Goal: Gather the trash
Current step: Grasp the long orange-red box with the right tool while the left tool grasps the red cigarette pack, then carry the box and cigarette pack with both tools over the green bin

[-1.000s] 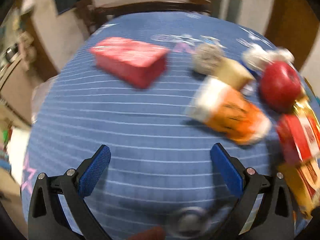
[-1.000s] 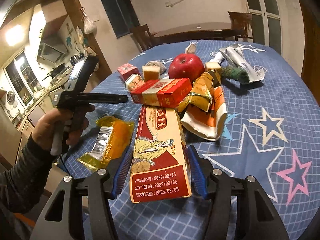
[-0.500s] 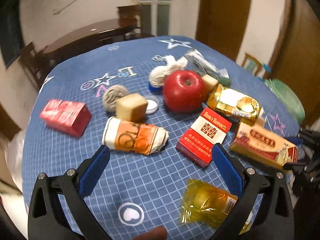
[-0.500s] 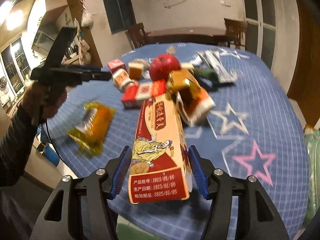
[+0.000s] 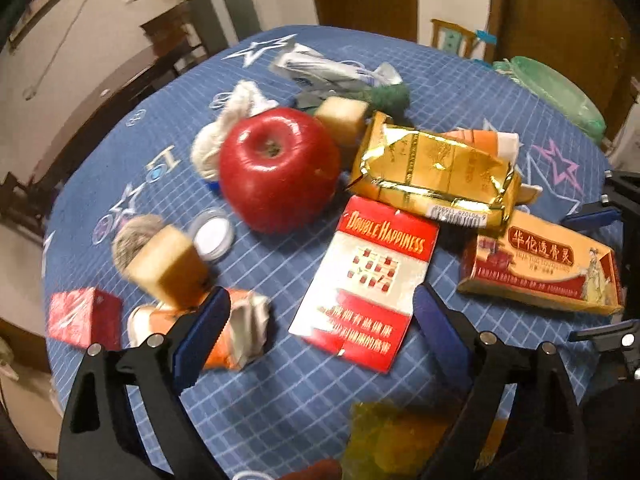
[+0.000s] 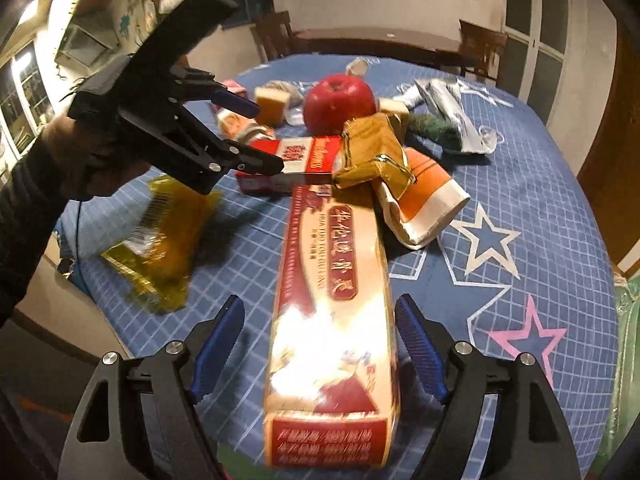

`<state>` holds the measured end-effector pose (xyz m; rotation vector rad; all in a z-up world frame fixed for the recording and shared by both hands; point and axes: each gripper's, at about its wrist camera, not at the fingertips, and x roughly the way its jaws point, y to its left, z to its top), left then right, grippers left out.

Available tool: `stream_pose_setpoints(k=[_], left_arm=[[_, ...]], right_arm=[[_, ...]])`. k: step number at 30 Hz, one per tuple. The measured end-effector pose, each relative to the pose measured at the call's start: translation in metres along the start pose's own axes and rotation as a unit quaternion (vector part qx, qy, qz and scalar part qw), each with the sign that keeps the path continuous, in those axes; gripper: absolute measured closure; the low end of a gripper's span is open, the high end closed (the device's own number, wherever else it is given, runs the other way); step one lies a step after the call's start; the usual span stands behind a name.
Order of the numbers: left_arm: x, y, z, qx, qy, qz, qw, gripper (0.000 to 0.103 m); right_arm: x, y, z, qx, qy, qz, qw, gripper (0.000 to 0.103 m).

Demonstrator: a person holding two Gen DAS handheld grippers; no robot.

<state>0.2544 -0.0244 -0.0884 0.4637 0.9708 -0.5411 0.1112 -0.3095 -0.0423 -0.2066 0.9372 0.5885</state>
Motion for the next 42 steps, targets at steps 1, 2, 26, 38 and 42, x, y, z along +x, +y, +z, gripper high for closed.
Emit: stream_pose_setpoints(k=[1, 2, 26, 38, 42], left_arm=[[0.001, 0.002, 0.002, 0.002, 0.002, -0.007, 1.0, 0.015], [0.002, 0.003, 0.002, 0.004, 0.002, -0.011, 0.9999, 0.019], [0.013, -0.016, 0.009, 0.022, -0.002, 0.001, 0.9997, 0.046], [-0.091, -0.042, -0.026, -0.135, -0.197, 0.094, 0.9664, 0.046], [-0.111, -0.063, -0.016, -0.174, -0.255, 0.121, 0.9434, 0.046]], right_arm=[[0.003, 0.0, 0.001, 0.001, 0.004, -0.002, 1.0, 0.025], [0.007, -0.001, 0.002, 0.003, 0.009, -0.005, 1.0, 0.026], [0.01, 0.0, 0.001, 0.031, -0.04, -0.027, 0.998, 0.042], [-0.073, 0.005, 0.001, 0.074, -0.209, -0.085, 0.971, 0.042], [-0.096, -0.013, 0.009, 0.103, -0.255, -0.126, 0.953, 0.042]])
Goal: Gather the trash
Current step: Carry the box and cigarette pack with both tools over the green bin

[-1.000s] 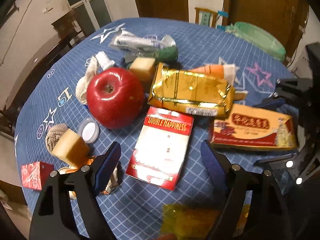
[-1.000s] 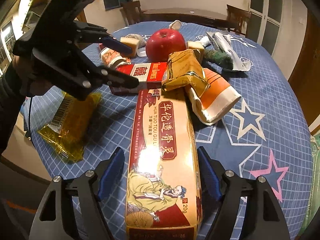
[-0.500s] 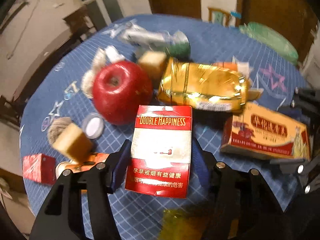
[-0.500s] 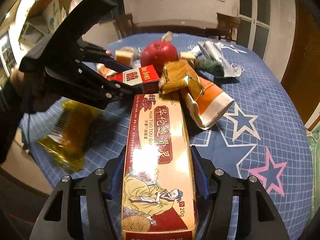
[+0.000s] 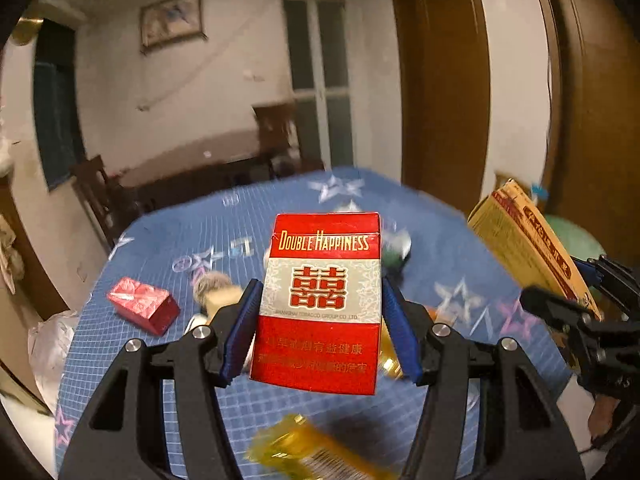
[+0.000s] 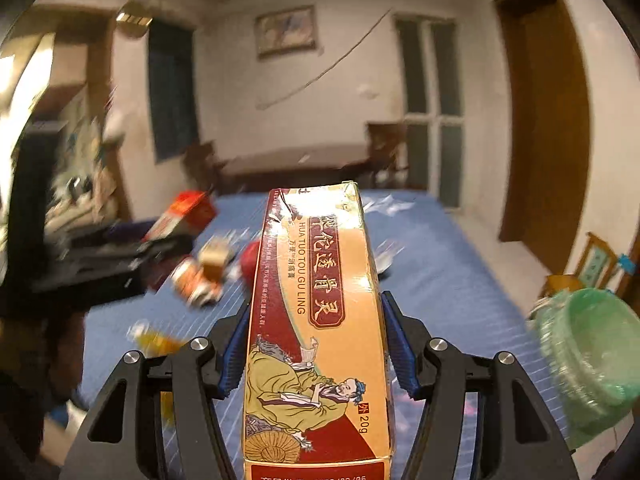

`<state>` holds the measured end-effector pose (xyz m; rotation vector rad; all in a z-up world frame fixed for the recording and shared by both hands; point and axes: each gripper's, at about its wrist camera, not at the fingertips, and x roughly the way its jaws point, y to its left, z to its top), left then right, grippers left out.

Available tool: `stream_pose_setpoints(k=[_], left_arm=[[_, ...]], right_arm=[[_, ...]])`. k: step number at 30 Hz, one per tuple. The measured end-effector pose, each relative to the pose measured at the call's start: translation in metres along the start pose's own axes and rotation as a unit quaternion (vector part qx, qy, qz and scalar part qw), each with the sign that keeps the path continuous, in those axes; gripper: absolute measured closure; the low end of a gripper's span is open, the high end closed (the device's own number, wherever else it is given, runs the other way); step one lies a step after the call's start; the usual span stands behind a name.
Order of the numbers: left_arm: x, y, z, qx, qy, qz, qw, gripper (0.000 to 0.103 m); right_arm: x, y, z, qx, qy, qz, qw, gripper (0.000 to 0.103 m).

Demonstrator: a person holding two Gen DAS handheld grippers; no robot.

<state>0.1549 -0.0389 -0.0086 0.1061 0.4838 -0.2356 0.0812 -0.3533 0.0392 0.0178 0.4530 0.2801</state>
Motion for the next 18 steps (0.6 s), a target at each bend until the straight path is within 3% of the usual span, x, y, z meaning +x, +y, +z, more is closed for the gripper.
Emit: stream_pose_setpoints(k=[8, 18], left_arm=[[-0.01, -0.052, 0.015, -0.023, -0.065, -0.006, 0.9976, 0.046], [0.019, -0.098, 0.033, -0.025, -0.058, -0.043, 0.9971, 0.046]], right_arm=[[-0.028, -0.032, 0.028, -0.009, -0.052, -0.089, 0.995, 0.042], [-0.052, -0.083, 0.04, -0.009, -0.057, -0.134, 0.989, 0.042]])
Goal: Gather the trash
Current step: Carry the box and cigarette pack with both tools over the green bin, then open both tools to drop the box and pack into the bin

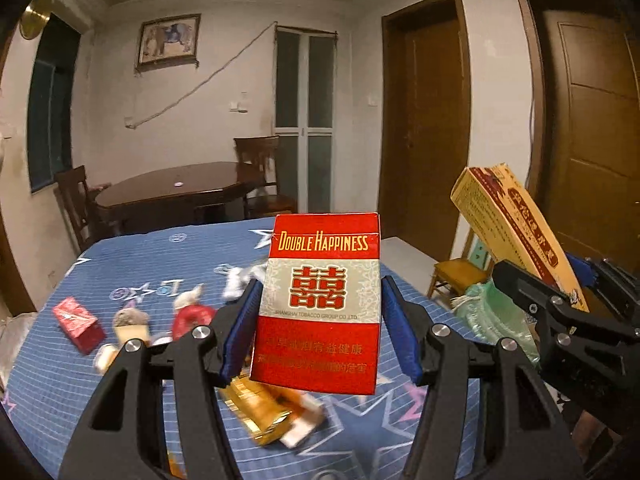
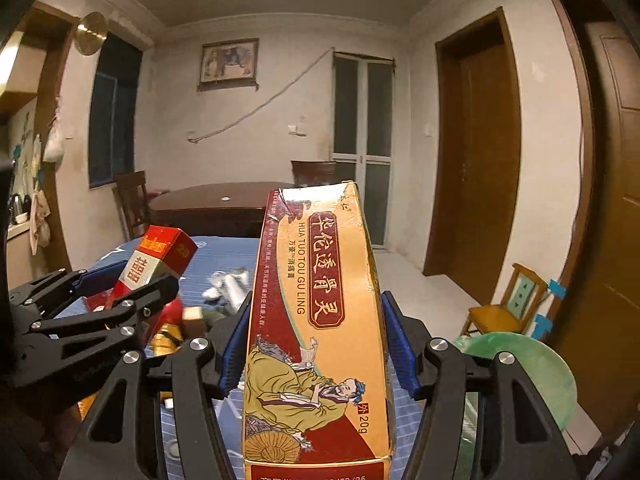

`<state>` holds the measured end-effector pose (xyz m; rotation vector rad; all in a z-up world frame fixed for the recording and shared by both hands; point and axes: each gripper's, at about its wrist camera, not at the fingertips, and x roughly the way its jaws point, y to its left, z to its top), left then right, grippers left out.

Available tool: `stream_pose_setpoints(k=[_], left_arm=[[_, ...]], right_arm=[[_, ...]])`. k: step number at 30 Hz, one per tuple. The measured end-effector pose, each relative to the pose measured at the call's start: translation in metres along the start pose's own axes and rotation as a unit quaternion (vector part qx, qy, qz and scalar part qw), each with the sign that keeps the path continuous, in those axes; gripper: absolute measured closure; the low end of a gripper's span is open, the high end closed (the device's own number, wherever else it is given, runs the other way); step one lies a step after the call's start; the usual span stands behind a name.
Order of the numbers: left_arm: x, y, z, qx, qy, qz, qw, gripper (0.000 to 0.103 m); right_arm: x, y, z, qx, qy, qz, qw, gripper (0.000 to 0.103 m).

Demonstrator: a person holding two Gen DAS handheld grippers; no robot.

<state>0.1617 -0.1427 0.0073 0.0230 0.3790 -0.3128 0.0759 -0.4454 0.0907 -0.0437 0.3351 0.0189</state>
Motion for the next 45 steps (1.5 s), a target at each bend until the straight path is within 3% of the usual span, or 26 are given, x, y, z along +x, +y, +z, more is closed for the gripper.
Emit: stream_pose_setpoints(k=[11, 19, 25, 34, 45], left_arm=[[0.054, -0.075, 0.023, 0.022, 0.031, -0.089, 0.9953, 0.046], [0.118, -0.155, 0.035, 0.053, 0.101, -0.169, 0.979, 0.046], [0.168, -0.206, 0.022, 0.074, 0.158, -0.193, 0.9657, 0.046], [0.204, -0.254, -0.019, 0.102, 0.211, -0.185, 0.9544, 0.046], [0.22, -0.269, -0.029, 0.11, 0.229, -0.177, 0.9508, 0.046]], right_arm=[[0.008, -0.147, 0.017, 0.035, 0.03, -0.078, 0.996, 0.042], [0.043, -0.277, 0.018, 0.09, 0.106, -0.104, 0.985, 0.042], [0.08, -0.372, -0.01, 0.147, 0.181, -0.105, 0.967, 0.042], [0.115, -0.398, -0.065, 0.177, 0.229, -0.116, 0.95, 0.042], [0.122, -0.38, -0.084, 0.184, 0.236, -0.113, 0.948, 0.042]])
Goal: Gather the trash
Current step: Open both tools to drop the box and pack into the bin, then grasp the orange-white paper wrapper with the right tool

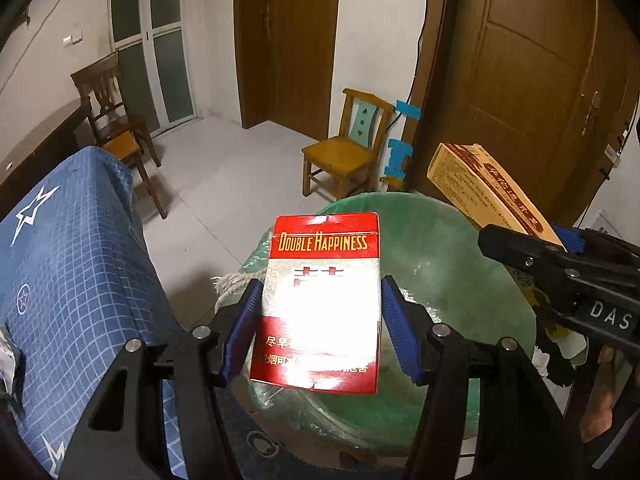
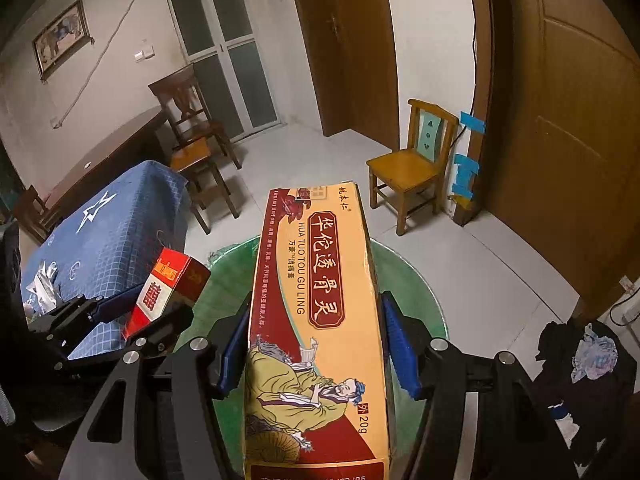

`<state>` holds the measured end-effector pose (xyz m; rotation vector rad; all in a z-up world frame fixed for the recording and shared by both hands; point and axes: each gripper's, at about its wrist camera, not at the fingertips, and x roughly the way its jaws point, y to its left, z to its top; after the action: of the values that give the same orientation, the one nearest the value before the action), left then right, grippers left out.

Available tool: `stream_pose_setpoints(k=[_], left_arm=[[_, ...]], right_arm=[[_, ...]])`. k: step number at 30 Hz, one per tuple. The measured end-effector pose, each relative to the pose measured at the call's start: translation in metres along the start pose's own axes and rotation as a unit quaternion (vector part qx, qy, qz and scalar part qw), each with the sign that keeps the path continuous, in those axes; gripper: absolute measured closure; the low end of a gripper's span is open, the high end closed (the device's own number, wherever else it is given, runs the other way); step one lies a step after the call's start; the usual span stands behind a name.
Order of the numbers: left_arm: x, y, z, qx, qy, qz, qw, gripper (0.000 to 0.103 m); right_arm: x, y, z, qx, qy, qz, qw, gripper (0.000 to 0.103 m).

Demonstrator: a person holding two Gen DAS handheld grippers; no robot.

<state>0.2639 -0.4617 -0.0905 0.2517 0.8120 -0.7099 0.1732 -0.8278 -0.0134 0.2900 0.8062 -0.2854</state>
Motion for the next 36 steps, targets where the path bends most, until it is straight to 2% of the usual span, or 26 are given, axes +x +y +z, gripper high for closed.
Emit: stream_pose_setpoints(k=[8, 11, 17, 24, 29, 34, 36], left_arm=[[0.006, -0.009, 0.002, 0.006, 0.004, 0.002, 1.0, 0.044], [0.008, -0.008, 0.002, 0.002, 0.006, 0.012, 0.9999, 0.034], [0.006, 0.0, 0.002, -0.008, 0.008, 0.018, 0.9998, 0.034], [-0.015, 0.008, -0.004, -0.014, 0.005, 0.024, 0.9996, 0.034], [-0.063, 0.032, -0.021, -0.025, -0.005, 0.045, 0.9987, 0.034], [-0.136, 0.082, -0.051, -0.054, -0.028, 0.081, 0.9948, 0.029], [-0.17, 0.118, -0.071, -0.081, -0.033, 0.104, 0.9907, 0.028]], right_arm=[[-0.001, 0.012, -0.002, -0.001, 0.0, 0.001, 1.0, 0.041], [-0.002, 0.013, -0.003, 0.011, -0.011, 0.002, 1.0, 0.028], [-0.012, 0.01, -0.007, 0.024, -0.028, 0.012, 0.999, 0.028], [-0.034, 0.023, -0.014, 0.018, -0.048, 0.022, 0.998, 0.028], [-0.067, 0.046, -0.035, 0.0, -0.08, 0.063, 0.995, 0.024], [-0.088, 0.108, -0.071, -0.059, -0.08, 0.129, 0.987, 0.021], [-0.092, 0.141, -0.086, -0.088, -0.073, 0.161, 0.98, 0.021]])
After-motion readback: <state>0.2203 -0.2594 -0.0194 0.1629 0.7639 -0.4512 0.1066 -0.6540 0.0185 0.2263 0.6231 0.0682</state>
